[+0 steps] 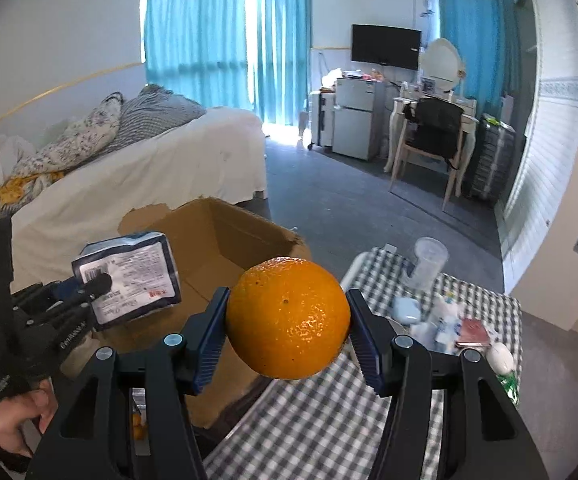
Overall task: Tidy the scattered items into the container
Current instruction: 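Lower the orange into the box and open the right gripper while the left gripper drops the wipes pack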
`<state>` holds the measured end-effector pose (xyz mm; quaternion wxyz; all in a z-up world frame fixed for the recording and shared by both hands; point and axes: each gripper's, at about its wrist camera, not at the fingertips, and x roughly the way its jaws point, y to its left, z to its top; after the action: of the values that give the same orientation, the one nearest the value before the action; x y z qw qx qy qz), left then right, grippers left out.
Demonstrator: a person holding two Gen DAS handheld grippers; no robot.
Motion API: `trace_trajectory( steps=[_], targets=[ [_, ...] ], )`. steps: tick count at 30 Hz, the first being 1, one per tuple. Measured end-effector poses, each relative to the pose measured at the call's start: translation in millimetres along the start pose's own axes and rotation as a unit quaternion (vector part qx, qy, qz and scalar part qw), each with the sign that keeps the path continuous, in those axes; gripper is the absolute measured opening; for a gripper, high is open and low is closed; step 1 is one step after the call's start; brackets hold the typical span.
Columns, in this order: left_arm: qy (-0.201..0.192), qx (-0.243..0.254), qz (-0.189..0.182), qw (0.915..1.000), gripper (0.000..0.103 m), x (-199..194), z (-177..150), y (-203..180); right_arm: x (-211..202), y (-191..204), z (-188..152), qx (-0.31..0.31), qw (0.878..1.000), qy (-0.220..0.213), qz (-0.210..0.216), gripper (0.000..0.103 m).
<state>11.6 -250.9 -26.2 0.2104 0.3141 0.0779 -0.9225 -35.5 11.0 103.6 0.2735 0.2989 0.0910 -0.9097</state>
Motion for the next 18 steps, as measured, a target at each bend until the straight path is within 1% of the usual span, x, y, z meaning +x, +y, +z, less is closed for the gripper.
trace_trajectory(
  steps=[3, 5, 6, 7, 8, 13, 18],
  targets=[
    [0.002, -0.003, 0.002, 1.0, 0.025, 5.5, -0.3, 6.7, 13.8, 15.3, 5.6, -0.017, 1.0, 0.005, 0.013, 0.057],
    [0.002, -0.003, 0.004, 1.0, 0.036, 7.7, 0.1, 11.0, 23.0, 25.9, 8.3, -0.028, 0.999, 0.009, 0.022, 0.057],
    [-0.002, -0.004, 0.005, 1.0, 0.039, 6.9, 0.5, 13.8, 28.4, 30.8, 11.0, -0.032, 0.999, 0.01, 0.027, 0.057],
    [-0.005, -0.006, 0.007, 0.9999, 0.046, 5.3, 1.1, 16.5, 32.8, 34.3, 13.9, -0.036, 0.999, 0.012, 0.031, 0.057],
    [-0.008, -0.007, 0.009, 0.9999, 0.049, 4.0, 2.2, 19.9, 38.5, 39.4, 16.1, -0.04, 0.998, 0.013, 0.036, 0.057],
    [-0.012, -0.013, 0.023, 0.9996, 0.052, -0.3, 6.6, 36.5, 64.3, 57.2, 21.2, -0.051, 0.997, 0.022, 0.059, 0.057],
    [-0.015, -0.026, 0.041, 0.9987, 0.053, -6.6, 8.2, 57.1, 94.6, 72.7, 21.2, -0.063, 0.995, 0.041, 0.071, 0.057]
  ],
)
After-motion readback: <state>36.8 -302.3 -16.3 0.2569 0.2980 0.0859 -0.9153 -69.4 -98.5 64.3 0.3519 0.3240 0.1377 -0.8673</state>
